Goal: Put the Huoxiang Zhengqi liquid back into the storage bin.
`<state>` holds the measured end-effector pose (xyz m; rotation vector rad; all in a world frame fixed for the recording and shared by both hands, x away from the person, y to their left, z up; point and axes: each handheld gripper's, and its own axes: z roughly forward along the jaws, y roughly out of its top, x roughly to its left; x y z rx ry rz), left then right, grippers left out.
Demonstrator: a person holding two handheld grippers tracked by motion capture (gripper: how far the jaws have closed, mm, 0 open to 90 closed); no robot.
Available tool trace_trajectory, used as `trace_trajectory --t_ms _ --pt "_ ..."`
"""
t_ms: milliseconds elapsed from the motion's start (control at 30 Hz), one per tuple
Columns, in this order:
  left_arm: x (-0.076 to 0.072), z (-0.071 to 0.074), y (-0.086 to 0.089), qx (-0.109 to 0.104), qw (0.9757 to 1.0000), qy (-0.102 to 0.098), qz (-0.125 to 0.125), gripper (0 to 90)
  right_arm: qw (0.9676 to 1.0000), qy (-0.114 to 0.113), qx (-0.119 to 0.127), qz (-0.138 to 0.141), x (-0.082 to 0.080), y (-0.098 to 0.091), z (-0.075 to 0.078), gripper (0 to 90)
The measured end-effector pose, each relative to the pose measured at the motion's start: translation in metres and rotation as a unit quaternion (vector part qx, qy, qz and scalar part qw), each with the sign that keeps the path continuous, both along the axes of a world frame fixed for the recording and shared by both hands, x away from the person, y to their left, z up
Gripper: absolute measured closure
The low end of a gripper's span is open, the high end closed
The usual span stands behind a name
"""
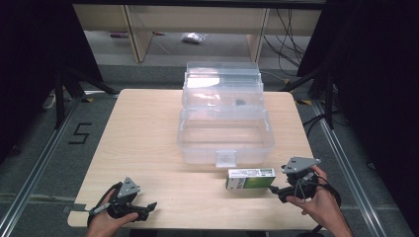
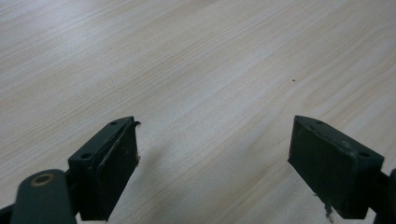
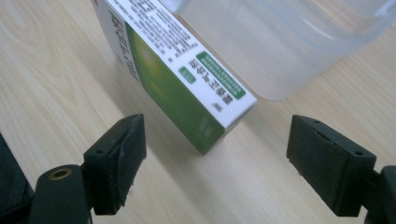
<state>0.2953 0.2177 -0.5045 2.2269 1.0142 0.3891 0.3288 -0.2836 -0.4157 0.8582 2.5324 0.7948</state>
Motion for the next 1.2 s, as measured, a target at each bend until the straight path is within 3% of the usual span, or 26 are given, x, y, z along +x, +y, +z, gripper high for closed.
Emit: trace_trajectory --t_ms 267,633,900,933,1000,1200 --pt "0.0 0.0 0.0 0.004 1.0 0.0 -0.002 15.1 0.9996 -0.002 -0.01 0.025 0.004 0.008 0.011 21.3" --pt "0.0 0.0 0.0 0.0 1.0 0.0 0.0 15.1 0.9987 0.001 -0.016 0.049 0.014 0.024 0.011 21.5" --pt "0.0 0.0 0.0 0.0 1.0 0.0 0.0 15.1 0.996 0.004 -0.035 0.082 0.026 0.04 0.011 21.5" --pt "0.0 0.0 0.0 -0.001 1.0 0.0 0.0 15.1 0.9951 0.021 -0.041 0.088 0.029 0.044 0.012 21.9" --pt "0.0 0.0 0.0 -0.001 1.0 0.0 0.0 15.1 0.9951 0.028 -0.045 0.083 0.03 0.048 0.011 22.0" --pt "0.0 0.0 0.0 -0.001 1.0 0.001 0.0 15.1 0.9907 0.044 -0.071 0.108 0.038 0.061 0.009 23.6"
